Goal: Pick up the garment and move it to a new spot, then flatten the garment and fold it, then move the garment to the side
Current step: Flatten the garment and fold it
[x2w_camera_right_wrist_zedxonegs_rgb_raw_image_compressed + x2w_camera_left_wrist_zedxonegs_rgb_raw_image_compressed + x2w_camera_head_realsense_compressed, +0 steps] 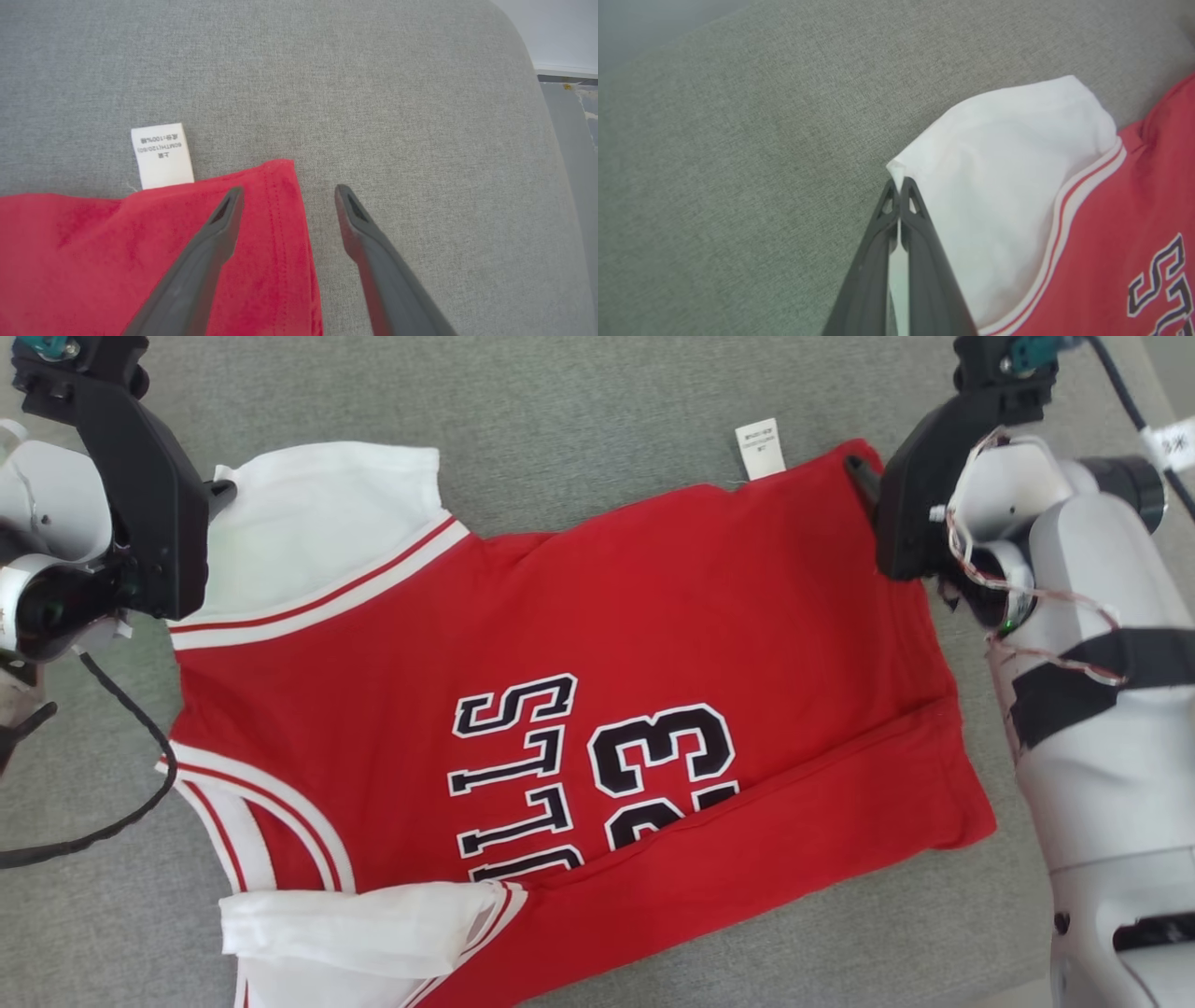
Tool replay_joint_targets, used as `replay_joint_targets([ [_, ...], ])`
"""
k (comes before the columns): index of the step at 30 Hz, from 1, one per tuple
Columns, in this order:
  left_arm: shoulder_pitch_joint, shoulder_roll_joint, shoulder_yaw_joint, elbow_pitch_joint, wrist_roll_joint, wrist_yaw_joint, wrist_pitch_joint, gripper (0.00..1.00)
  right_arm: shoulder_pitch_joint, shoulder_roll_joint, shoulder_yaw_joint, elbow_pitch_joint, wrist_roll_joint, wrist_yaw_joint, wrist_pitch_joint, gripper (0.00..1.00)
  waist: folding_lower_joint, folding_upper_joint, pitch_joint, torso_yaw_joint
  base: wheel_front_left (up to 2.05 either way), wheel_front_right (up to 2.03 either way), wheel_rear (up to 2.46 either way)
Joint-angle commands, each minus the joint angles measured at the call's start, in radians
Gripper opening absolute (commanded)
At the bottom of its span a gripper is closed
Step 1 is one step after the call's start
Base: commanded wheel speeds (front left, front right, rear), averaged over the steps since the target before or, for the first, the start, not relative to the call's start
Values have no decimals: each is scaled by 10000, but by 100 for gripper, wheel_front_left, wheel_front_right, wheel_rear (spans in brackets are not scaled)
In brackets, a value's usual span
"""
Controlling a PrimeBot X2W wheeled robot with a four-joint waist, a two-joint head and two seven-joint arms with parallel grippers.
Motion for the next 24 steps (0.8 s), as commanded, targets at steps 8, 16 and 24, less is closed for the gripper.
replay_joint_targets([
  [8, -175, -72, -174, -197, 183, -22, 71, 0, -766, 173, -720, 1267, -724, -24, 71, 100, 0, 0, 117, 366, 0, 0, 0],
  [16, -261, -192, -318, -228, 217, -67, 31, 0, -1035, 216, -1115, 1940, -1198, -24, -304, 4, 0, 0, 187, 634, 0, 0, 0],
  [24, -412, -222, -393, -291, 515, -191, -1454, 0, -1127, -61, -1322, 2203, -1152, -24, -1637, 0, 0, 0, -80, 853, 0, 0, 0],
])
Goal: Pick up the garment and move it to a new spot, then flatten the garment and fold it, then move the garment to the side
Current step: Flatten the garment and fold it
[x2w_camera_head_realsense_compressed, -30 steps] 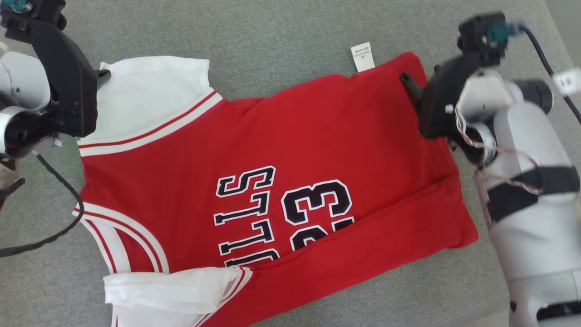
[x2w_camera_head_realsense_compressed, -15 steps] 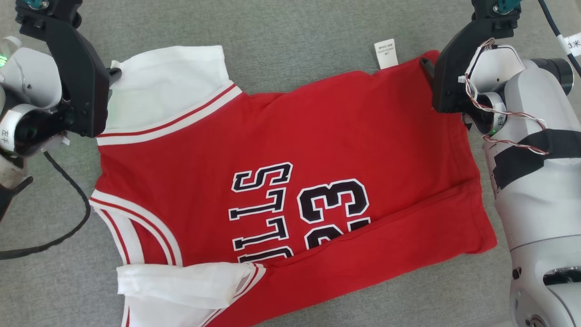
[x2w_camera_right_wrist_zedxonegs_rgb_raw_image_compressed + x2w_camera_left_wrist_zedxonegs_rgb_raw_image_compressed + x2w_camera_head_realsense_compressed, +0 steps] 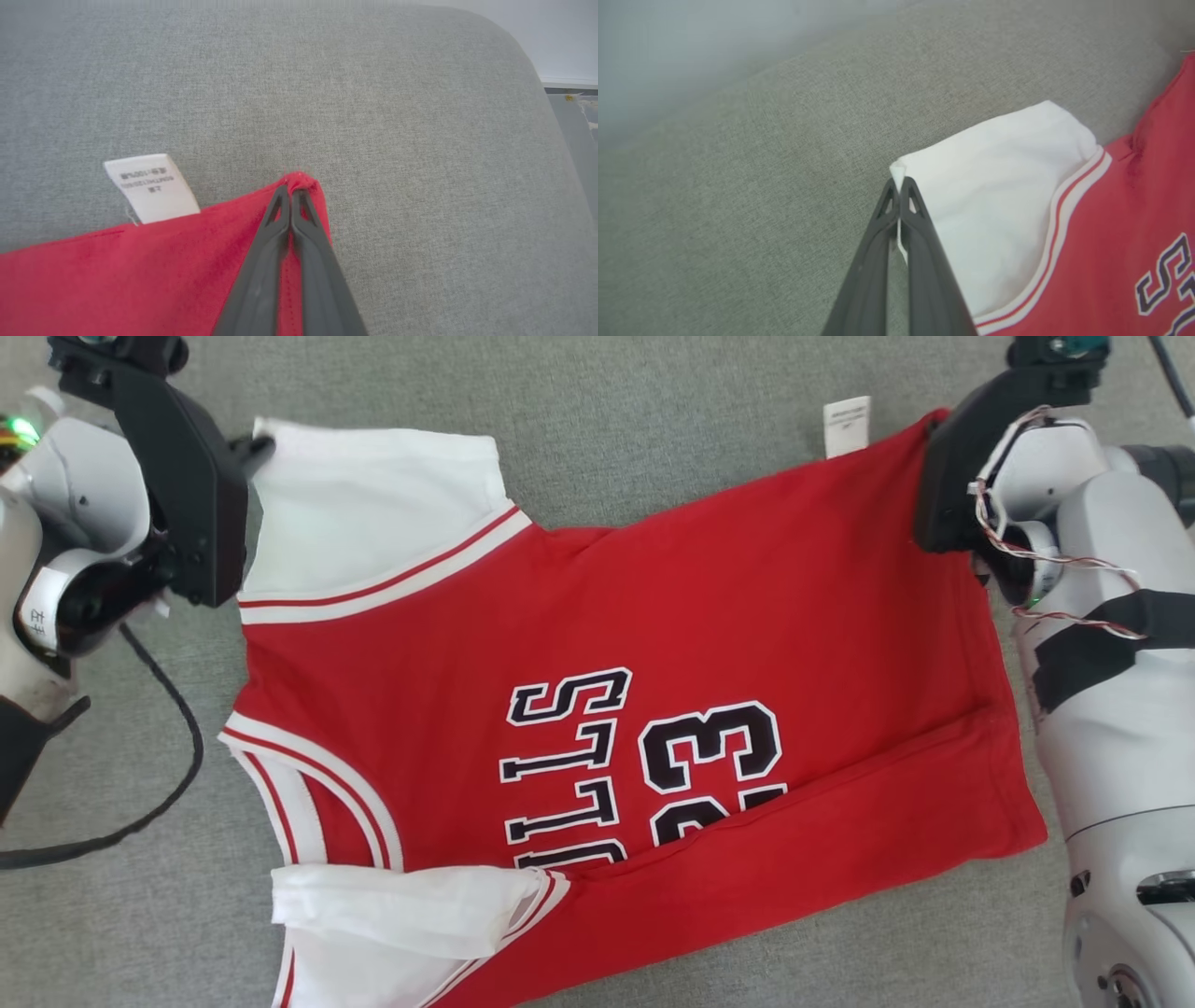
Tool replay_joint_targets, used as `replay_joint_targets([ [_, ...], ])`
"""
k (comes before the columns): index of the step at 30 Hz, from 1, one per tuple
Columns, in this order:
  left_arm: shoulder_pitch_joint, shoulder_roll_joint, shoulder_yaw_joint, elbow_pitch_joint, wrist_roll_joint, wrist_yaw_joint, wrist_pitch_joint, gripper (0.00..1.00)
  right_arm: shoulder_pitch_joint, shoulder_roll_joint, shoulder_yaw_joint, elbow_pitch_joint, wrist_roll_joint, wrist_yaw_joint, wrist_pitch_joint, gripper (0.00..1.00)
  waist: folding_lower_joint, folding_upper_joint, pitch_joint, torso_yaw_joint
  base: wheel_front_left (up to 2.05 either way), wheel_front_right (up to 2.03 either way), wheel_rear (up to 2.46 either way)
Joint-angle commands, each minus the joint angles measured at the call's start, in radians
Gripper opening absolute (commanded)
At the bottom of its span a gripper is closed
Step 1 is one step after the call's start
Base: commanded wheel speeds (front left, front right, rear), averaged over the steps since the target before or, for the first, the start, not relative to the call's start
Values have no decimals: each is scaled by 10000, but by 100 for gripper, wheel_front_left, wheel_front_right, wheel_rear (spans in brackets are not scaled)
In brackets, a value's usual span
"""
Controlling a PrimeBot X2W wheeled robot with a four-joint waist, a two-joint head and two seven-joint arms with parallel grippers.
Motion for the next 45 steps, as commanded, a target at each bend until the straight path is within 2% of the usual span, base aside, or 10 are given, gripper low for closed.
replay_joint_targets([
  [1, -200, 15, -12, 0, 119, -61, -394, 0, -58, -105, -113, 33, 76, -24, -289, 0, 0, 0, -117, 77, 0, 0, 0],
  [11, -862, -8, -36, 192, 426, -46, -2491, 0, -128, -421, -546, 270, 689, -24, -1554, 0, 0, 0, -300, 286, 0, 0, 0],
  [17, -877, -5, -259, 204, 115, -48, -3415, 0, -89, -558, -623, 433, 1395, -24, -2090, 0, 0, 0, -485, 408, 0, 0, 0],
  [22, -171, 532, -704, -686, -458, -49, -3578, 0, 459, -807, -200, 281, 2484, -24, -1971, 0, 0, 0, -803, 509, 0, 0, 0],
  [27, 1067, 1256, -650, -1955, -1047, 5, -4085, 0, 1429, -1307, 397, -423, 3617, -24, -1845, 0, 0, 0, -1182, 609, 0, 0, 0],
  [36, 3586, 2270, -586, -4642, -1869, 1127, -4588, 0, 3628, -2313, 1158, -2149, 5033, -24, -1846, 0, 0, 0, -1692, 934, 0, 0, 0],
  [45, 5717, 2881, -590, -6682, -2415, 2335, -5404, 0, 5472, -2643, 1204, -3670, 5496, -24, -1637, 0, 0, 0, -1924, 1018, 0, 0, 0],
])
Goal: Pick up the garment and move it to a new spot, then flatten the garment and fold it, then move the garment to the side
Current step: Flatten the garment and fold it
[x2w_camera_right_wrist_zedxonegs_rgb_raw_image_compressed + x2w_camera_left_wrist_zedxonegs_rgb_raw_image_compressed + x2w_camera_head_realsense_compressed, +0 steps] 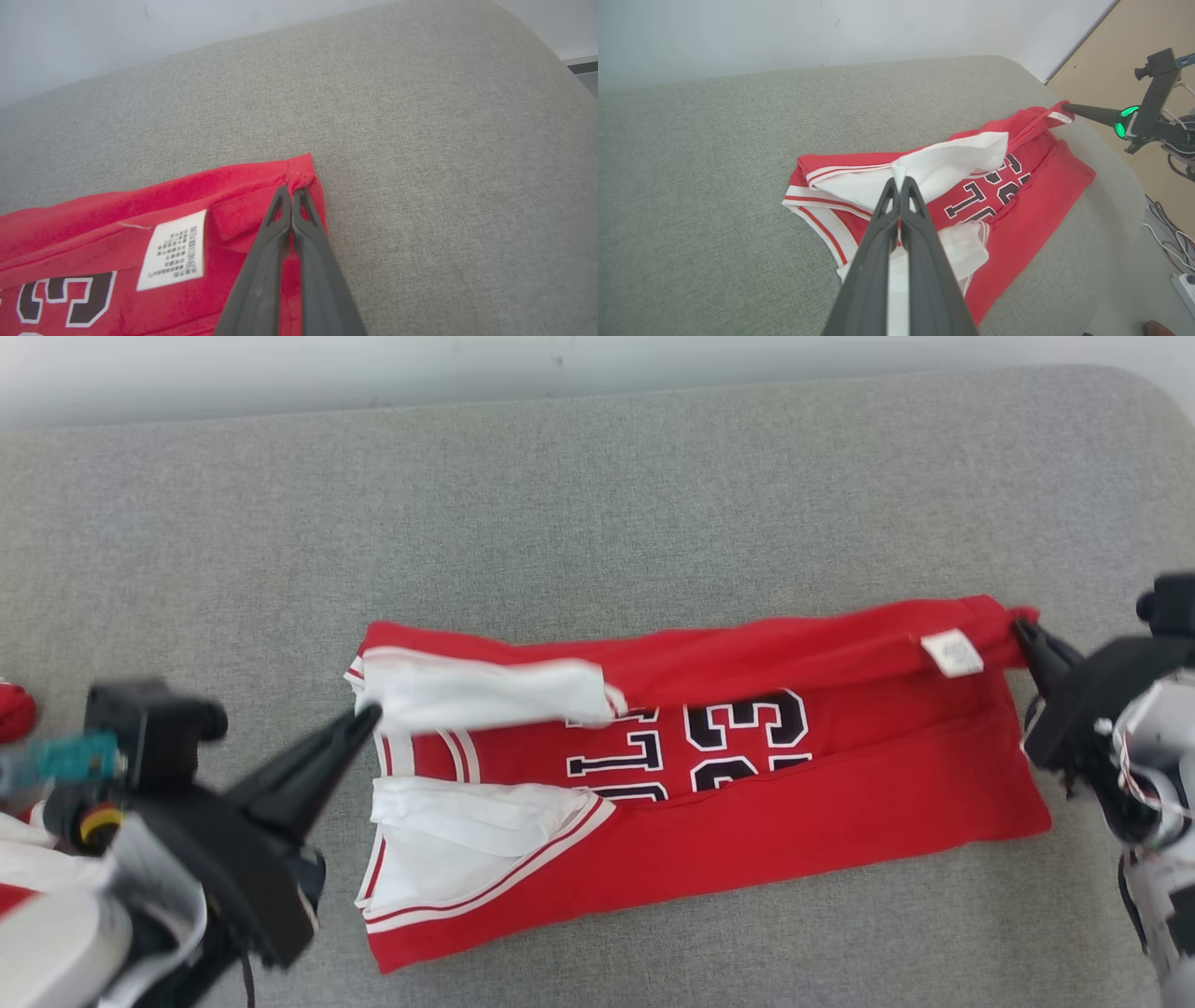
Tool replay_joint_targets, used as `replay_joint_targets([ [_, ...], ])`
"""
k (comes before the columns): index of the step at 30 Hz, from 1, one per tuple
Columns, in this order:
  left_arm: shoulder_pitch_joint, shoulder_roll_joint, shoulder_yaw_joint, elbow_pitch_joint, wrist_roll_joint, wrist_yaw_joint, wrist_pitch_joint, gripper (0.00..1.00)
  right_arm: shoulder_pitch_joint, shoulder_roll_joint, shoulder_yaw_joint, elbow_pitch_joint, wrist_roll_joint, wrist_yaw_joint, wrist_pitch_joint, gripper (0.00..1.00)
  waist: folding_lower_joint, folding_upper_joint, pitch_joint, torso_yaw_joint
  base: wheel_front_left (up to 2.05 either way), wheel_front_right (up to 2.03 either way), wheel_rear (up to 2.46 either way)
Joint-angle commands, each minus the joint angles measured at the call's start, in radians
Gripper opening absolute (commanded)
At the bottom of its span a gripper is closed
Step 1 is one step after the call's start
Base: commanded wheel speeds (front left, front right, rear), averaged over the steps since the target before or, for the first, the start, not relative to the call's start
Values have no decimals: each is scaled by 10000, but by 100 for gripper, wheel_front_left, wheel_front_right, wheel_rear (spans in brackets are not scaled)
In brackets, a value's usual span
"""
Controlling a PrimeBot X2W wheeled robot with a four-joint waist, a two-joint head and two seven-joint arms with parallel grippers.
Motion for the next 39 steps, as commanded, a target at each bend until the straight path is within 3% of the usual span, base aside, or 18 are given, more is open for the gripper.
replay_joint_targets([
  [1, 341, 106, 56, -188, -106, 114, -215, 0, 313, -55, -101, -203, 85, -24, 4, 0, 2, 1, -26, 5, 0, 0, 0],
  [5, 1293, 452, 167, -797, -468, 490, -741, 0, 1257, -124, -591, -976, 93, -24, 183, 0, 2, 1, -93, 30, 0, 0, 0],
  [10, 1887, 550, 116, -1084, -652, 655, -1052, 0, 2021, 82, -1004, -1475, -37, -24, 440, 0, 2, 1, -101, 54, 0, 0, 0],
  [17, 2415, 81, -146, -787, -585, 761, -1497, 0, 2647, 529, -1317, -1899, -374, -24, 716, 0, 2, 1, 45, 2, 0, 0, 0],
  [18, 2442, 11, -184, -673, -521, 784, -1557, 33, 2671, 581, -1353, -1917, -447, -24, 754, 33, 2, 1, 54, -2, 0, 0, 0],
  [19, 2466, -78, -211, -579, -512, 799, -1578, 75, 2687, 628, -1403, -1931, -491, -24, 788, 62, 2, 1, 50, -1, 0, 0, 0],
  [20, 2482, -156, -248, -514, -479, 812, -1615, 100, 2701, 674, -1492, -1966, -527, -24, 768, 100, 2, 1, 29, 2, 0, 0, 0],
  [25, 2570, -183, -78, -277, -254, 1226, -2034, 100, 2869, 559, -2127, -2524, -724, -24, 702, 100, 2, 1, -285, 53, 0, 0, 0],
  [30, 2888, -74, 377, -437, 335, 2540, -3041, 100, 3211, 601, -2352, -3361, -1158, -24, 77, 100, 2, 1, -802, 38, 0, 0, 0],
  [35, 3569, -752, 782, -463, 753, 3400, -3718, 100, 3675, 950, -2030, -3869, -1646, -24, -1004, 100, 2, 1, -1364, 78, 0, 0, 0],
  [39, 4297, -1744, 1159, -338, 1524, 3603, -3851, 100, 4274, 1425, -1823, -3820, -1826, -24, -1881, 100, 2, 1, -1732, 177, 0, 0, 0],
])
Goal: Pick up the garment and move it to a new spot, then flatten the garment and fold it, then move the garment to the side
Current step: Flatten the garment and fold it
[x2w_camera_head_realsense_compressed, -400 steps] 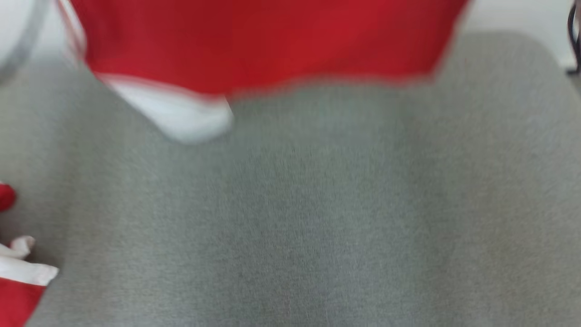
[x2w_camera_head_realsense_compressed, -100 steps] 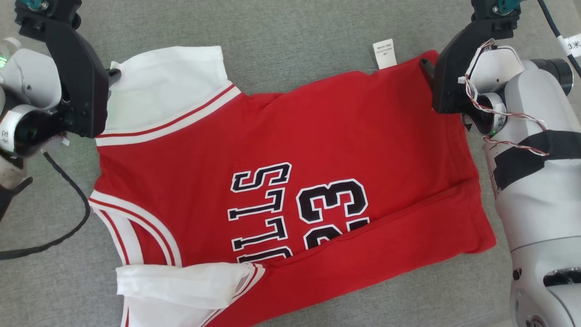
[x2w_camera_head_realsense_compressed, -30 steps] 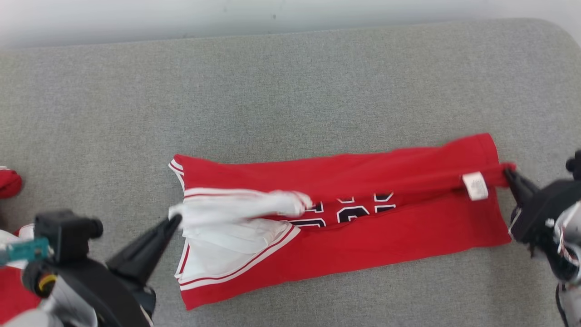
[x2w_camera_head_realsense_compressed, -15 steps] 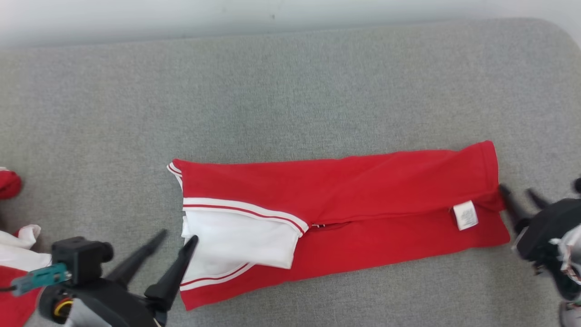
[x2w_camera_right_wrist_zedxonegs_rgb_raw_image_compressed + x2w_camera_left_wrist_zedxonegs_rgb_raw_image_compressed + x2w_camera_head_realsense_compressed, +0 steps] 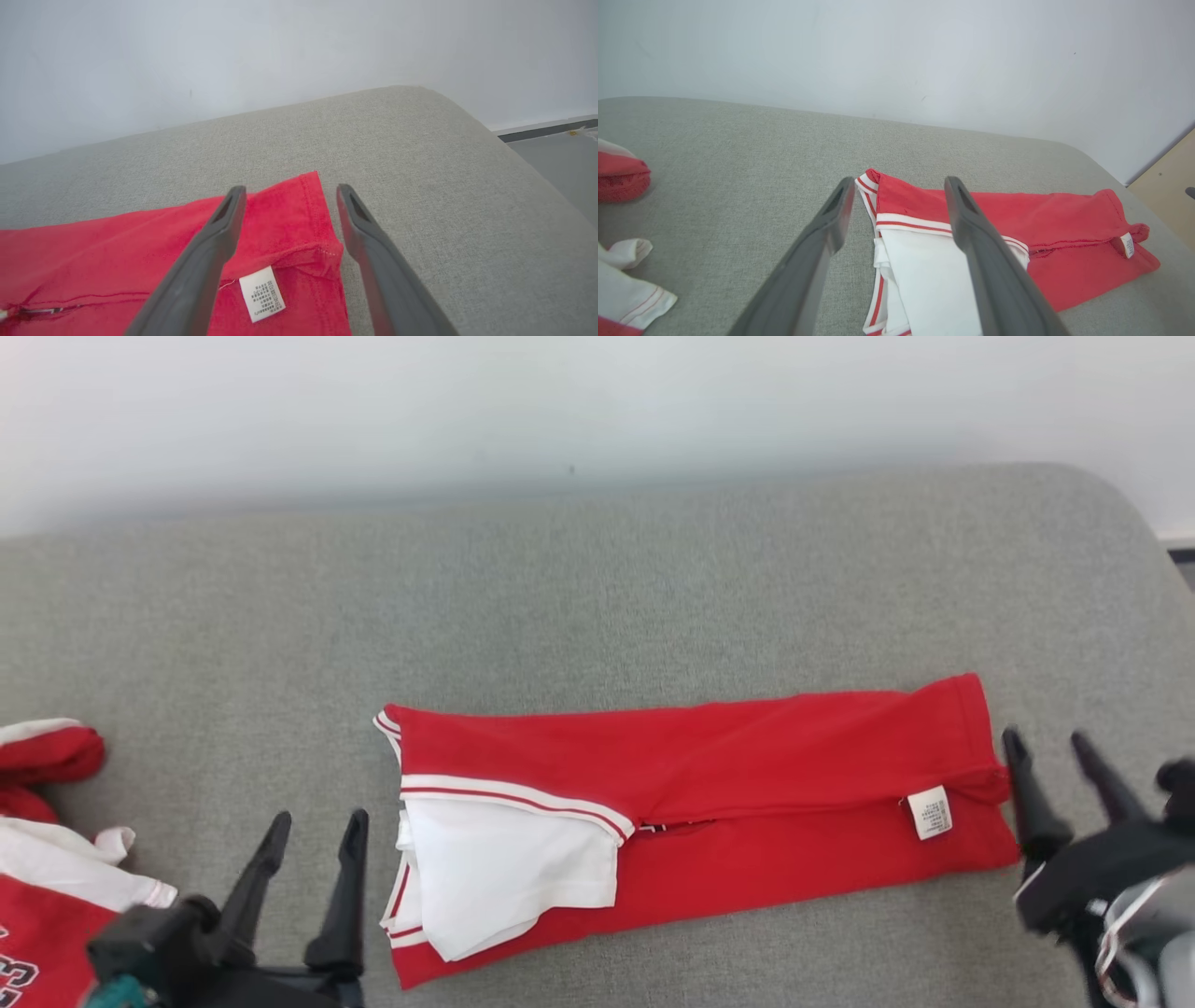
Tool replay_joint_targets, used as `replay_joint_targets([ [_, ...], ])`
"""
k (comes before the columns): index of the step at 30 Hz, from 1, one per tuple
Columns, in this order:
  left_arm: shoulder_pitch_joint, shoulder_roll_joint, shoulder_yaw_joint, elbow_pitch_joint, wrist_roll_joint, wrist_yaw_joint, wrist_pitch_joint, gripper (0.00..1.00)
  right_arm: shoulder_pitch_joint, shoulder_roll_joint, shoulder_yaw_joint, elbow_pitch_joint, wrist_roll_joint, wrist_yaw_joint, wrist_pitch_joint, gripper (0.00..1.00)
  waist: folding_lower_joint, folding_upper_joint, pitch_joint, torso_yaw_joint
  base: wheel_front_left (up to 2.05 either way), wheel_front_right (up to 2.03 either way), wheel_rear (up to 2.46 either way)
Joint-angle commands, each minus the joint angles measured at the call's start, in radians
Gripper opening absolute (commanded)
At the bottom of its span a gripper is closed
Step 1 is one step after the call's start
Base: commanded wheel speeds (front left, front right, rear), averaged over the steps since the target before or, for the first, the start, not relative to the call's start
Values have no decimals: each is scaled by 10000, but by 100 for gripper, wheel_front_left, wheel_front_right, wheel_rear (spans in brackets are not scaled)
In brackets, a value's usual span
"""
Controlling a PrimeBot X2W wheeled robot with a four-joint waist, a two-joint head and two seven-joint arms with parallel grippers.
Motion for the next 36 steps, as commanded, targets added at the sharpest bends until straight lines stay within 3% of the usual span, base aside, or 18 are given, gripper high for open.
replay_joint_targets([
  [1, 446, -544, 353, 114, 527, 0, -65, 100, 366, 203, 41, 100, -2, -24, -330, 100, 1, 1, -437, 146, 0, 0, 0],
  [5, 1456, -1543, 856, 441, 1733, 34, -61, 100, 972, 545, -16, 492, 313, -24, -894, 100, 1, 1, -819, 326, 0, 0, 0],
  [9, 2306, -2266, 1178, 681, 2653, -253, -62, 100, 1368, 567, -282, 960, 485, -24, -1229, 100, 1, 1, -1067, 581, 0, 0, 0],
  [16, 2691, -2881, 1123, 1202, 3352, -928, -56, 100, 1099, 375, -914, 2191, 1116, -24, -1427, 100, 1, 1, -1093, 1045, 0, 0, 0],
  [24, 2519, -3184, 1097, 1555, 3837, -1610, -57, 100, -8, 67, -1537, 4104, 1545, -24, -1167, 100, 1, 1, -791, 1578, 0, 0, 0],
  [35, 2383, -3208, 1071, 1819, 3893, -2073, -58, 100, -1089, -115, -1506, 6359, 1469, -24, -538, 100, 1, 1, -513, 1751, 0, 0, 0],
  [36, 2370, -3192, 1072, 1828, 3901, -2101, -58, 100, -1129, -80, -1481, 6538, 1436, -24, -463, 93, 1, 1, -506, 1748, 0, 0, 0],
])
